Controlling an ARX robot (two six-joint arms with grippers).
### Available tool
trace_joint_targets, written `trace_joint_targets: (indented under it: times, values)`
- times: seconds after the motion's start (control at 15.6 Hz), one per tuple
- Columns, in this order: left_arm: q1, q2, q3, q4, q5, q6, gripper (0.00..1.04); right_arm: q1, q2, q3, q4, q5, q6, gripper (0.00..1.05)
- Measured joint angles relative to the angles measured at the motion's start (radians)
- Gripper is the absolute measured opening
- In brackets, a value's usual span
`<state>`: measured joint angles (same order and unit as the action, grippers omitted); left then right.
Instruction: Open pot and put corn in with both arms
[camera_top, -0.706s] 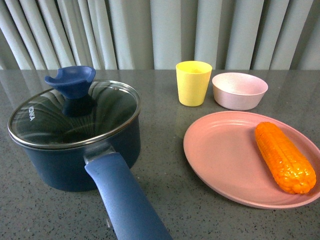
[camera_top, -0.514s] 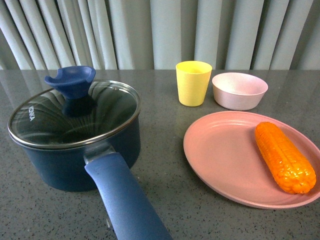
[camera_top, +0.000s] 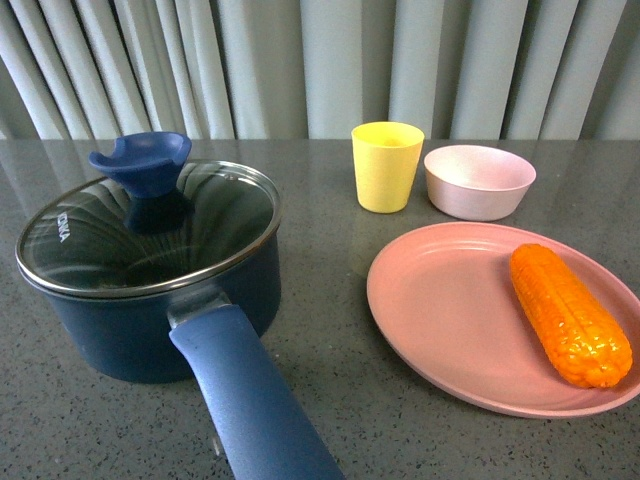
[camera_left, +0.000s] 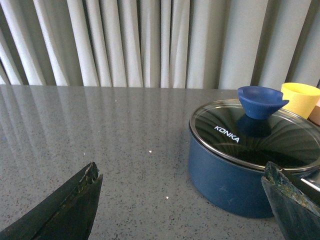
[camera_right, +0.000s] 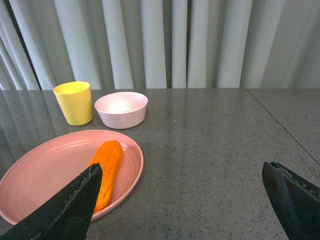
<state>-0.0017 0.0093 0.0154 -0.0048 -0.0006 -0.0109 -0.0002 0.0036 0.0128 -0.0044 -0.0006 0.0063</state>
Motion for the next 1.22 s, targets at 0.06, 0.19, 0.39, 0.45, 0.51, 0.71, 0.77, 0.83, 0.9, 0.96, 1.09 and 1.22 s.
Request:
trace_joint_targets:
  times: [0.06,0.19,0.39,0.45,0.51,0.71,0.77,0.83,0.9,0.96,1.09,1.22]
  values:
    - [0.000,0.000,0.000,0.000,0.000,0.000,0.98,0.000,0.000,0.000,0.000,0.000,0.000,0.98]
    - [0.000,0.000,0.000,0.000,0.000,0.000,0.98,0.000,0.000,0.000,0.000,0.000,0.000,0.98]
    - [0.000,0.000,0.000,0.000,0.000,0.000,0.98,0.000,0.000,0.000,0.000,0.000,0.000,0.98]
    - [0.014,0.002,0.000,0.015,0.043,-0.013,0.98,0.000,0.000,0.000,0.000,0.000,0.000,0.98]
    - [0.076,0.006,0.000,0.062,0.187,-0.062,0.98,0.000,0.000,0.000,0.001,0.000,0.000,0.98]
    - [0.050,0.205,0.029,0.242,0.276,-0.104,0.98,0.000,0.000,0.000,-0.001,0.000,0.000,0.98]
    - [0.026,0.340,0.077,0.349,0.266,-0.102,0.98,0.000,0.000,0.000,0.000,0.000,0.000,0.98]
    - [-0.006,0.491,0.141,0.451,0.256,-0.090,0.98,0.000,0.000,0.000,0.000,0.000,0.000,0.98]
    - [-0.039,0.644,0.219,0.504,0.248,-0.070,0.98,0.000,0.000,0.000,0.000,0.000,0.000,0.98]
    - [-0.068,0.790,0.309,0.493,0.231,-0.045,0.98,0.000,0.000,0.000,0.000,0.000,0.000,0.98]
    - [-0.116,1.045,0.513,0.375,0.193,0.010,0.98,0.000,0.000,0.000,0.000,0.000,0.000,0.98]
    - [-0.174,1.209,0.712,0.231,0.152,0.076,0.98,0.000,0.000,0.000,0.000,0.000,0.000,0.98]
